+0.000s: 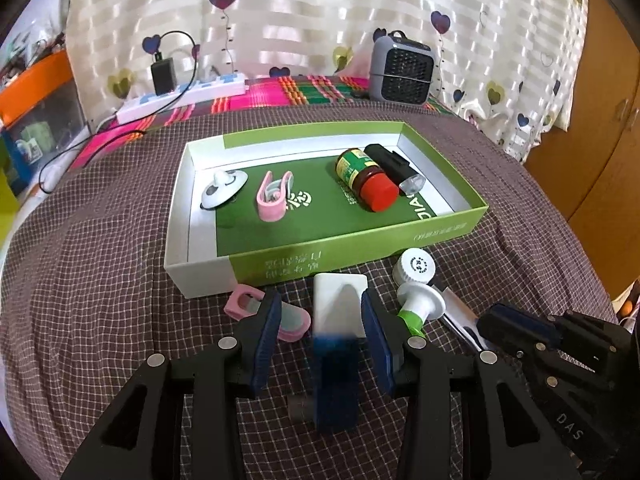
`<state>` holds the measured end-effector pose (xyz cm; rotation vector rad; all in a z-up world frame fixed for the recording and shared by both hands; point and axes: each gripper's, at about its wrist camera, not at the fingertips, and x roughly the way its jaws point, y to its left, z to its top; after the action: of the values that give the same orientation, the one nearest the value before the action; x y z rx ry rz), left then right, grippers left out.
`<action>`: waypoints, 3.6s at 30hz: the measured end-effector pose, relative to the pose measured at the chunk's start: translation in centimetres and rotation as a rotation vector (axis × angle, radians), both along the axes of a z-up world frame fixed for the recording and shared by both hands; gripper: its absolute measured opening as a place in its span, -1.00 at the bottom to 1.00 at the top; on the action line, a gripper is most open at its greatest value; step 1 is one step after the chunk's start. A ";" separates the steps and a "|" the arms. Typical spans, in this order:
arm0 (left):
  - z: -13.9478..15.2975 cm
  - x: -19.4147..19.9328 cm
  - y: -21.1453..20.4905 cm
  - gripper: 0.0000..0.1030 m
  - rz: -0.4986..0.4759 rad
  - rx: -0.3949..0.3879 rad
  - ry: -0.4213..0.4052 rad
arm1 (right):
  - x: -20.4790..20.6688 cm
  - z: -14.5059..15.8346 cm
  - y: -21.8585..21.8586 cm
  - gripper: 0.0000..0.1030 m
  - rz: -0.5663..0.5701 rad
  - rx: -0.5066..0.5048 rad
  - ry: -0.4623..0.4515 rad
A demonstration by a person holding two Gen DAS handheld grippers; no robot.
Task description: Organize rigid objects
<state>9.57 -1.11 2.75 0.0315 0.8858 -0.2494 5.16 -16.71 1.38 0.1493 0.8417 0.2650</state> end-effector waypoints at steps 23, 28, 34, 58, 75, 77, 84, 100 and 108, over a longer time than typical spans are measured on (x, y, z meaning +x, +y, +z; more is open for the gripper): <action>0.8 -3.8 1.6 -0.21 -0.058 -0.070 -0.014 | 1.4 -0.8 2.0 -0.53 0.057 -0.185 0.029; 0.4 -4.0 0.2 -0.21 -0.095 -0.042 -0.010 | 1.0 -0.8 1.9 -0.53 0.058 -0.187 0.027; -1.0 -3.6 -0.8 -0.21 -0.087 0.003 0.030 | 0.6 -0.7 1.5 -0.53 0.045 -0.185 0.025; -2.0 -4.0 -0.1 -0.56 -0.054 0.047 0.026 | 0.5 -0.8 1.2 -0.53 0.041 -0.178 0.026; -2.0 -4.6 0.4 -0.56 -0.037 0.033 0.027 | -0.4 -0.8 1.2 -0.53 0.059 -0.163 0.026; -2.1 -4.7 0.3 -0.56 -0.037 0.039 0.024 | -0.4 -0.8 1.2 -0.54 0.059 -0.163 0.024; -2.2 -4.8 0.2 -0.56 -0.024 0.045 0.007 | -0.5 -0.8 1.3 -0.54 0.059 -0.169 0.022; -2.2 -5.1 0.3 -0.56 -0.018 0.042 -0.011 | -0.6 -0.9 1.3 -0.54 0.057 -0.174 0.021; -2.2 -5.1 0.4 -0.56 -0.018 0.031 -0.010 | -0.6 -0.9 1.3 -0.53 0.057 -0.166 0.022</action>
<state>4.44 -0.69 0.52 0.0699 0.8795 -0.2521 4.57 -15.44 0.49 -0.0273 0.8868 0.2462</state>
